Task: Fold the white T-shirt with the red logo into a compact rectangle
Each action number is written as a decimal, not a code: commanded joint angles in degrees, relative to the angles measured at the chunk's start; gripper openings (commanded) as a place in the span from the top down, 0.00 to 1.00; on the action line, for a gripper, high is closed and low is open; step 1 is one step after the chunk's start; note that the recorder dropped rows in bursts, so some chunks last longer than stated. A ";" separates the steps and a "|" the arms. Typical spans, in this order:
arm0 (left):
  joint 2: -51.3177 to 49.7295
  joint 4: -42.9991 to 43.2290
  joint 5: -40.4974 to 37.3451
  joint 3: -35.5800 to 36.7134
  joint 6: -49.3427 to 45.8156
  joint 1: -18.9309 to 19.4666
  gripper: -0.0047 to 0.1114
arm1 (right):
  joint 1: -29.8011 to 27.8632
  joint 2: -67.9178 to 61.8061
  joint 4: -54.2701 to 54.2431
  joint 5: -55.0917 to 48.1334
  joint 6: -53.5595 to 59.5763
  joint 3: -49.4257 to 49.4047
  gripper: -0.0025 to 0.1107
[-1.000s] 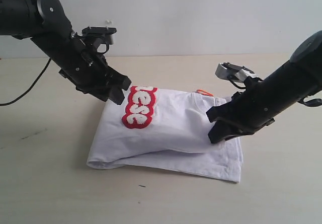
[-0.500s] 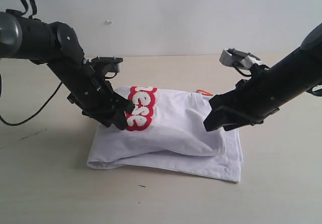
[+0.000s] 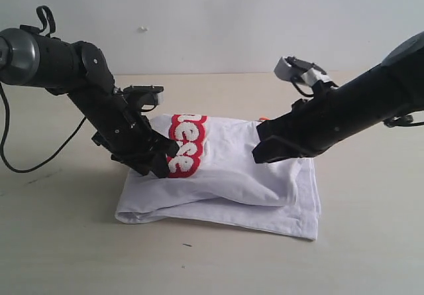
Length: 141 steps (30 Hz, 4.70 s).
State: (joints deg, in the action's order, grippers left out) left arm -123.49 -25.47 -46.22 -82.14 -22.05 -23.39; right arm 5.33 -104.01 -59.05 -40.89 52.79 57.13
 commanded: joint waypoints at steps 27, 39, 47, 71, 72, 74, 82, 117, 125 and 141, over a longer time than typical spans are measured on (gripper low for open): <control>-0.50 1.39 -5.10 0.17 2.35 0.07 0.58 | 1.29 -10.03 24.07 15.07 -22.88 1.26 0.98; -0.50 11.52 -6.44 0.17 10.67 0.17 0.58 | 1.29 -16.96 12.00 9.63 -12.83 6.84 0.98; -0.50 11.80 -7.40 0.17 10.79 3.32 0.58 | 3.80 -17.65 7.67 6.09 -6.34 7.79 0.98; 18.32 3.47 -7.27 2.83 3.69 5.71 0.93 | 5.37 -0.63 36.03 11.03 -29.91 12.41 0.98; 19.28 3.58 -6.49 3.74 3.69 5.71 0.96 | 5.37 0.24 40.08 10.77 -33.85 12.41 0.98; 21.02 3.94 -5.59 6.16 3.58 5.71 0.96 | 5.37 2.09 48.10 9.96 -41.49 11.95 0.98; 27.34 1.99 6.89 17.01 4.54 5.71 0.96 | 5.37 10.48 58.17 14.81 -50.16 2.71 0.98; 56.55 -6.84 58.72 61.10 6.49 -3.94 0.96 | 5.37 41.08 57.55 28.19 -58.89 -23.74 0.98; 62.30 -6.73 60.03 64.32 9.19 -4.19 0.96 | 5.37 45.39 57.55 27.05 -63.56 -23.74 0.98; 63.00 -6.73 59.53 64.32 9.19 -4.19 0.96 | 5.37 46.02 57.45 27.31 -63.87 -23.74 0.98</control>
State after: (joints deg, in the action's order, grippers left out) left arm -60.80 -32.02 12.62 -18.09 -13.10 -27.26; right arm 10.57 -58.47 -1.64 -13.98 -11.15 33.63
